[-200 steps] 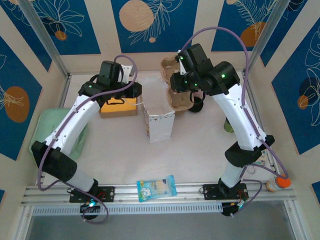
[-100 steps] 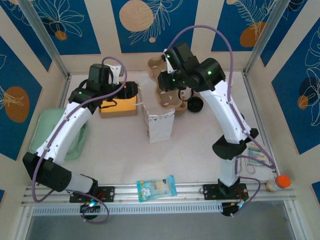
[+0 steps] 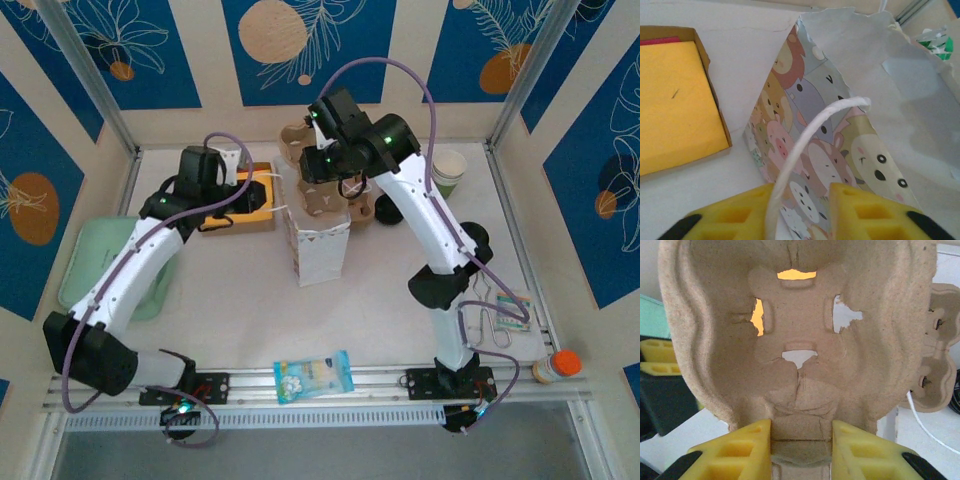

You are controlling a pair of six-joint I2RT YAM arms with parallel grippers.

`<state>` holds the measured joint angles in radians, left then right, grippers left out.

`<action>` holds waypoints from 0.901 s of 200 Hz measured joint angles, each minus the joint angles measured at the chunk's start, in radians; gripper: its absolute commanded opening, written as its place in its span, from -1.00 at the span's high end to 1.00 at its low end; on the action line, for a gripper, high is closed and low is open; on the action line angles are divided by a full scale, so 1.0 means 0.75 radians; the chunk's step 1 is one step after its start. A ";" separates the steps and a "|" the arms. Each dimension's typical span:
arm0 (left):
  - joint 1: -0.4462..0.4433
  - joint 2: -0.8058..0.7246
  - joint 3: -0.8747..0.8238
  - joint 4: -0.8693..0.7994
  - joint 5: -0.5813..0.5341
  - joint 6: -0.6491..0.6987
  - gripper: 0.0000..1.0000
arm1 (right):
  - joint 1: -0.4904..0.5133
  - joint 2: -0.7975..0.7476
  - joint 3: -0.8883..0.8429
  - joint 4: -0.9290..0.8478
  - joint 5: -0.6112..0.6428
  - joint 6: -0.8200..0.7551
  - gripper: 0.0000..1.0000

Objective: Pack the takeout coffee

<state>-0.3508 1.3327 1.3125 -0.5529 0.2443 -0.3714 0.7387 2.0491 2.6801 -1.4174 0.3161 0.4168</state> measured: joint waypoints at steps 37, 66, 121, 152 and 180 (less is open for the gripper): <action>-0.019 -0.101 -0.090 0.030 0.027 -0.026 0.66 | 0.002 0.049 0.002 0.013 -0.004 0.003 0.40; -0.061 -0.164 -0.138 0.033 0.031 -0.034 0.71 | 0.010 0.069 0.002 0.013 -0.002 0.003 0.40; -0.075 -0.215 -0.166 0.056 0.049 -0.063 0.71 | 0.024 0.074 0.002 0.011 0.033 0.001 0.41; -0.075 -0.215 -0.184 0.060 0.049 -0.068 0.72 | 0.038 0.078 0.002 -0.001 0.065 -0.015 0.41; -0.075 -0.215 -0.189 0.060 0.049 -0.068 0.72 | 0.045 0.085 -0.001 -0.014 0.073 -0.039 0.42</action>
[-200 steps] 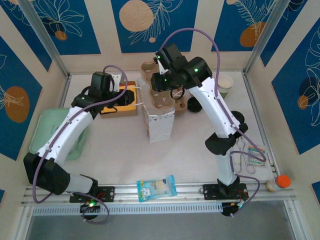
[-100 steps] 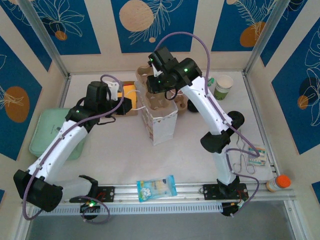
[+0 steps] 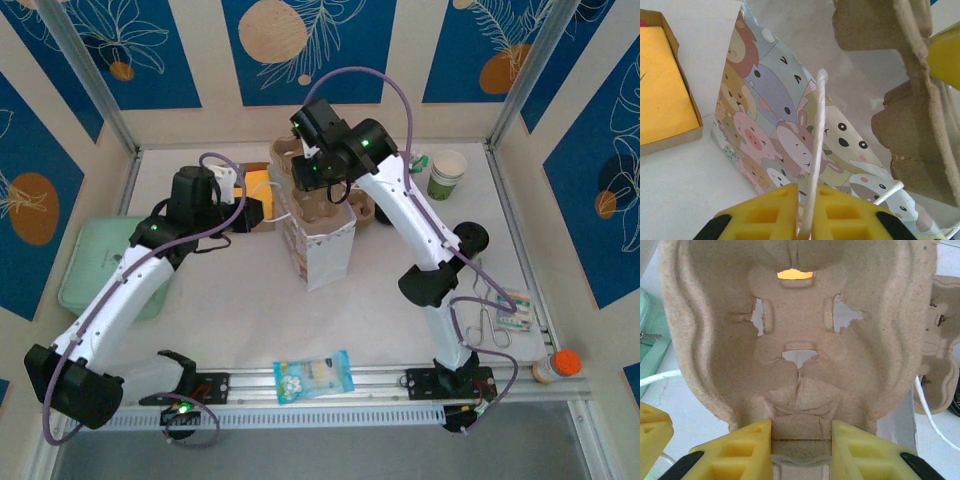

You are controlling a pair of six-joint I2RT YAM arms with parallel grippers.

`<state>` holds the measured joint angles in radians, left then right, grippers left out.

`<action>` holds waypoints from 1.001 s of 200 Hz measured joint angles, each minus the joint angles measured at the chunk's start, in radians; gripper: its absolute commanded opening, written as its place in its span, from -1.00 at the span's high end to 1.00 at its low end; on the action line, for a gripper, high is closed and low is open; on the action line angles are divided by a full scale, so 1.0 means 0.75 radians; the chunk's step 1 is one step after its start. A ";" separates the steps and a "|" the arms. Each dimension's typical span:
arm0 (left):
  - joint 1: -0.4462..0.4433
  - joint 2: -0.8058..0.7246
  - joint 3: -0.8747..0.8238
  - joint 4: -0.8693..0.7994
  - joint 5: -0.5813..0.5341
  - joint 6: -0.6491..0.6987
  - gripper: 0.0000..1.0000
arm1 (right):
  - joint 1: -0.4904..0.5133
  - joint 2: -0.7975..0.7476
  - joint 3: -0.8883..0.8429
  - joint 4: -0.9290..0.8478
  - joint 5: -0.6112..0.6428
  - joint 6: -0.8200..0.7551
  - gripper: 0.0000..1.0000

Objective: Pack the takeout coffee

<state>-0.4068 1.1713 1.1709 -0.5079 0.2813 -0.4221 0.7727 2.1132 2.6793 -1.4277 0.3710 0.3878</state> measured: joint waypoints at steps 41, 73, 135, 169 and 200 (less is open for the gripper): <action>0.000 0.000 -0.001 0.000 0.000 0.000 0.72 | 0.012 0.006 -0.009 -0.009 0.032 -0.035 0.43; -0.001 0.000 -0.002 -0.001 -0.001 0.000 0.72 | 0.018 0.010 -0.015 -0.014 0.036 -0.052 0.45; -0.001 -0.013 -0.002 -0.001 -0.001 0.000 0.72 | 0.025 0.020 -0.027 -0.043 0.065 -0.069 0.46; -0.002 -0.024 -0.002 -0.001 -0.002 0.000 0.72 | 0.027 0.023 -0.037 -0.061 0.066 -0.079 0.47; -0.002 -0.025 -0.002 0.000 -0.002 0.000 0.71 | 0.035 0.023 -0.041 -0.080 0.072 -0.085 0.47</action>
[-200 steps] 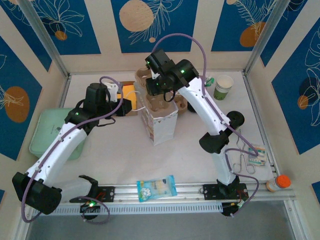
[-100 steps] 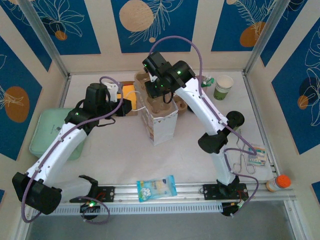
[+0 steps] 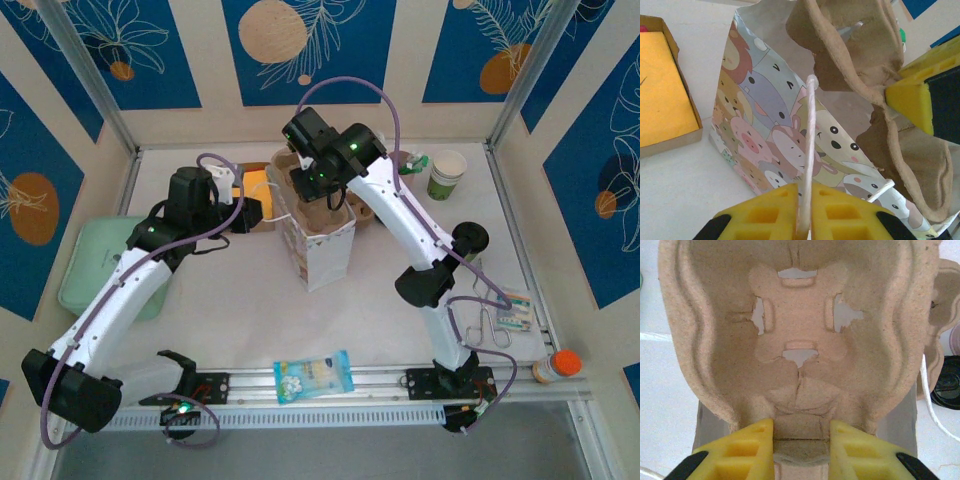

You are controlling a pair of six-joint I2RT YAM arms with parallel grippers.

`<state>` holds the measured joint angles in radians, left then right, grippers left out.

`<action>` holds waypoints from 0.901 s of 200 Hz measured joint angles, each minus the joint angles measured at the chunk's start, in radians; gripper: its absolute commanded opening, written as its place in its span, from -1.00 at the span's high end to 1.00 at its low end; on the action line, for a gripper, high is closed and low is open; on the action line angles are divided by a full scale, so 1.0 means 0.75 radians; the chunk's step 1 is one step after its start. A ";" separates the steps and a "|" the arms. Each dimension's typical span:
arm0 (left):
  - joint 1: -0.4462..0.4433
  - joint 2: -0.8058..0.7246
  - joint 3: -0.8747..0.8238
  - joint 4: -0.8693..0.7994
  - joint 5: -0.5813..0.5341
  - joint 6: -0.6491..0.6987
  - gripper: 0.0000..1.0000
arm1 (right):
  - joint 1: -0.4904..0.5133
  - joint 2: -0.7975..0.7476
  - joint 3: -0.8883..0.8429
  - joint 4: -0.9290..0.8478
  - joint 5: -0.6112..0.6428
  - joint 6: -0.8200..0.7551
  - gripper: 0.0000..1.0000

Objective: Pack the takeout coffee

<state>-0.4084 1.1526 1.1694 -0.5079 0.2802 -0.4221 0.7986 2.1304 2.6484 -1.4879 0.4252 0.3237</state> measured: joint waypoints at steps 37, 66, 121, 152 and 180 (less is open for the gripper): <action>0.000 0.000 -0.001 0.000 0.000 0.000 0.71 | 0.004 0.001 -0.020 -0.012 0.008 -0.006 0.48; 0.000 0.000 -0.001 -0.001 0.000 0.000 0.71 | 0.005 0.000 -0.045 -0.016 0.009 -0.009 0.49; 0.000 -0.017 -0.011 -0.001 -0.001 0.000 0.71 | 0.010 0.000 -0.088 -0.022 0.009 -0.009 0.51; 0.000 -0.023 -0.013 0.000 -0.002 0.000 0.72 | 0.010 0.000 -0.122 -0.022 0.009 -0.008 0.51; 0.000 -0.023 -0.017 0.000 -0.005 0.000 0.71 | 0.010 0.000 -0.145 -0.021 0.009 -0.008 0.52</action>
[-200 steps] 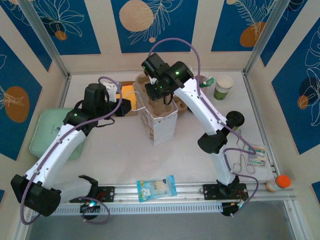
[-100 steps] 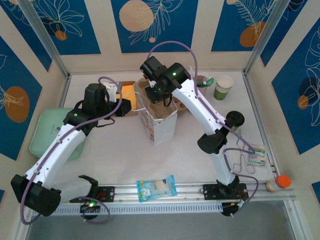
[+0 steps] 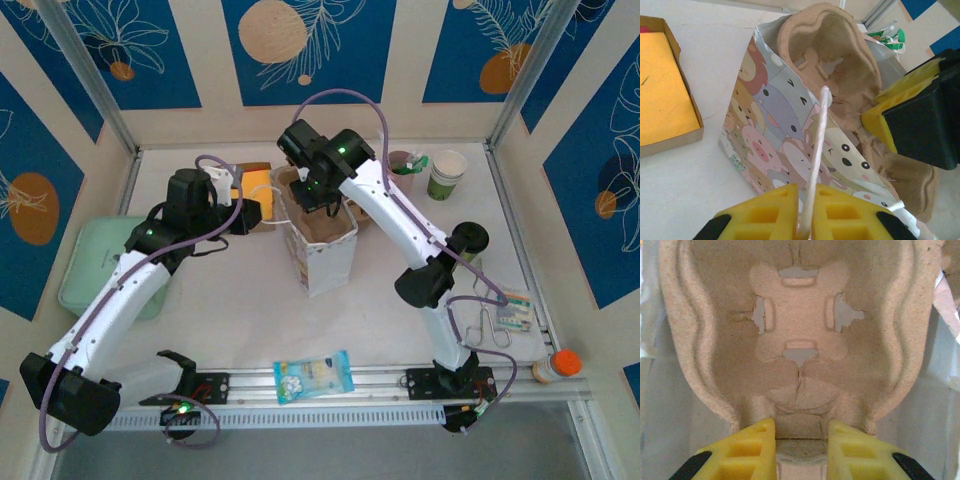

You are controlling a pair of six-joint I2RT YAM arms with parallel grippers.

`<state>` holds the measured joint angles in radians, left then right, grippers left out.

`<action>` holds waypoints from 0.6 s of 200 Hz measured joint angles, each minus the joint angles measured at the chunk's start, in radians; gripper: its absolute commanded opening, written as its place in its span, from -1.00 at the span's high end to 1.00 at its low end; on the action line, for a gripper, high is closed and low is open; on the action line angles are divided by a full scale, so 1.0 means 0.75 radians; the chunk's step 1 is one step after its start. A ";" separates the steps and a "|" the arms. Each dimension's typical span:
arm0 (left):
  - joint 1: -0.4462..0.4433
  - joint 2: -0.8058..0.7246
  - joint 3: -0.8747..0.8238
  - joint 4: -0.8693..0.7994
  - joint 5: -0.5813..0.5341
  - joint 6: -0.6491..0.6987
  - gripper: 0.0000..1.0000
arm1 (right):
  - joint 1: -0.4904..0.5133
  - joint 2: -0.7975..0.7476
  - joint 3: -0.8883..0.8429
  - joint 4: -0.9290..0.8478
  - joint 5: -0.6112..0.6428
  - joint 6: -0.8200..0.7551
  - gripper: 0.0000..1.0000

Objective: Pack the takeout coffee

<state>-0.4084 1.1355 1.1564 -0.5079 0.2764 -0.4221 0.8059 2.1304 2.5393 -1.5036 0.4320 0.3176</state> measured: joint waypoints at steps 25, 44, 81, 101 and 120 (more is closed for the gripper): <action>0.000 -0.001 -0.001 0.000 0.000 0.000 0.72 | 0.000 0.000 -0.031 0.014 -0.001 0.000 0.52; 0.000 -0.001 -0.001 0.000 0.000 -0.001 0.71 | 0.000 0.000 -0.054 0.029 -0.002 0.001 0.52; 0.000 -0.004 -0.001 0.000 0.000 -0.006 0.71 | 0.000 -0.001 -0.089 0.044 -0.002 0.006 0.52; 0.000 -0.005 -0.001 0.000 0.000 -0.010 0.72 | 0.003 -0.003 -0.089 0.045 -0.002 0.006 0.52; 0.000 -0.005 -0.001 0.000 -0.003 -0.010 0.72 | 0.012 -0.014 -0.089 0.045 -0.003 0.006 0.52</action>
<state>-0.4084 1.1320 1.1561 -0.5079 0.2745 -0.4297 0.8146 2.1197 2.4725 -1.4700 0.4297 0.3218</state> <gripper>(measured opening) 0.142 0.241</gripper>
